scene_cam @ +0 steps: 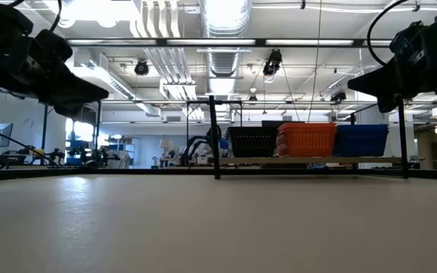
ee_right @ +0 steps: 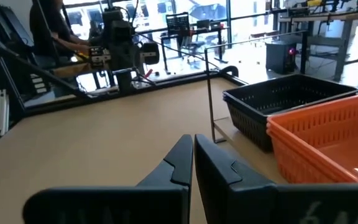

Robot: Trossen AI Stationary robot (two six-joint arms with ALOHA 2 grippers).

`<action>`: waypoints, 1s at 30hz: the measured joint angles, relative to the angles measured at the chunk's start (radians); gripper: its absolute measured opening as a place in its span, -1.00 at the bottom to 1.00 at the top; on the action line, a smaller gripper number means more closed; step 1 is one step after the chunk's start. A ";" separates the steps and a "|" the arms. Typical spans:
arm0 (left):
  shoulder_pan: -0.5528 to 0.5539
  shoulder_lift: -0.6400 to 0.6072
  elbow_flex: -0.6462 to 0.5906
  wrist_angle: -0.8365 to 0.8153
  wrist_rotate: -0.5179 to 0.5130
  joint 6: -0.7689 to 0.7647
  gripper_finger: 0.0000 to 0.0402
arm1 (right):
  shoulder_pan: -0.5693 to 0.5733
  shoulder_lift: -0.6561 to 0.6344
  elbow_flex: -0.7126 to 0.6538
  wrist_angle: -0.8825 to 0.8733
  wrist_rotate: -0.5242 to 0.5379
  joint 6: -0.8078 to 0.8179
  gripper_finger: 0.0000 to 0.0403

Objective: Stack baskets on shelf by color
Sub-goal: Return to Home Position

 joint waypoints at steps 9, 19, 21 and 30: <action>-0.001 -0.008 0.000 -0.004 0.000 0.000 -1.00 | 0.008 0.000 0.005 -0.007 0.008 0.000 -0.96; -0.001 -0.224 0.000 0.000 0.001 0.000 -1.00 | 0.024 -0.051 -0.001 -0.001 0.008 0.000 -0.96; -0.001 -0.265 0.000 0.004 0.001 0.000 -1.00 | 0.024 -0.075 -0.001 -0.001 0.008 0.000 -0.96; -0.007 -0.256 0.000 0.071 0.003 0.000 -1.00 | 0.024 -0.101 -0.002 0.030 0.011 0.000 -0.96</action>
